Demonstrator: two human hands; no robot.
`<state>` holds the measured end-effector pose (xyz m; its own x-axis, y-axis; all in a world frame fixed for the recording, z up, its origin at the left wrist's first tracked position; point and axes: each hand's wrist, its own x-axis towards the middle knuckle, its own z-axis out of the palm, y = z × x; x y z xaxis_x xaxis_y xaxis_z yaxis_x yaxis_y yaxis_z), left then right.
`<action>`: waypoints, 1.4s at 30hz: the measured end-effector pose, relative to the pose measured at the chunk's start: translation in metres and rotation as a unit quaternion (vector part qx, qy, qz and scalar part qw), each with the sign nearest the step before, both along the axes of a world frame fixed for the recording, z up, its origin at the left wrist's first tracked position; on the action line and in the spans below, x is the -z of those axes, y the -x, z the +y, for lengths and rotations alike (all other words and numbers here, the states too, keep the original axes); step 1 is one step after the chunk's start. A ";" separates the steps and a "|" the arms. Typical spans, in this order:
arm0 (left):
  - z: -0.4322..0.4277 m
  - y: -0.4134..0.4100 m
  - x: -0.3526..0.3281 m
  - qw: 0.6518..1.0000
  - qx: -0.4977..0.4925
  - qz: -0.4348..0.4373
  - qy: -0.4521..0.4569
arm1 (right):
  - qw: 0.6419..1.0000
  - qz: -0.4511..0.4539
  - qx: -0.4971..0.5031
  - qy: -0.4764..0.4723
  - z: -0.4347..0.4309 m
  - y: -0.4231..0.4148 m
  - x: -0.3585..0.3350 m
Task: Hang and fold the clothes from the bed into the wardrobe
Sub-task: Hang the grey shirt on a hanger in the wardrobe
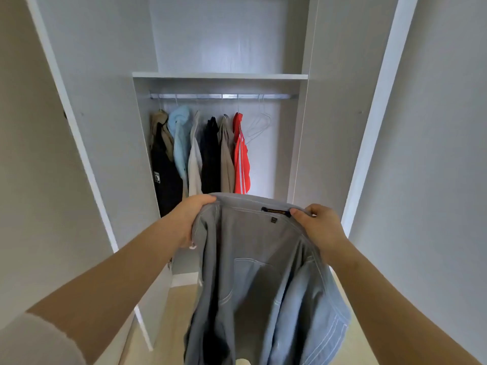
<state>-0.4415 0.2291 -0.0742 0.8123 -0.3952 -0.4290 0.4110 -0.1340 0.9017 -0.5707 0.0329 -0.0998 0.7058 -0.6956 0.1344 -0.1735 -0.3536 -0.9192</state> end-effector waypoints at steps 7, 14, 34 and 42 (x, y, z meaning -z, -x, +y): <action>-0.083 -0.067 0.008 0.998 -0.022 0.054 0.039 | 0.995 -0.022 -0.028 -0.089 -0.073 -0.080 0.008; -0.119 -0.135 0.018 0.989 -0.090 0.069 0.099 | 0.990 -0.005 -0.053 -0.129 -0.103 -0.161 0.023; -0.233 -0.431 -0.033 0.972 -0.078 0.074 0.209 | 0.990 0.065 -0.065 -0.110 -0.184 -0.462 0.024; -0.285 -0.494 -0.040 0.973 -0.073 0.048 0.212 | 0.979 0.047 -0.069 -0.184 -0.238 -0.538 0.031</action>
<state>0.0528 -0.0559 -0.0339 0.8372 -0.4371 -0.3288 0.4825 0.3071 0.8203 -0.0329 -0.2051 -0.1303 0.7932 -0.5821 -0.1788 -0.2383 -0.0265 -0.9708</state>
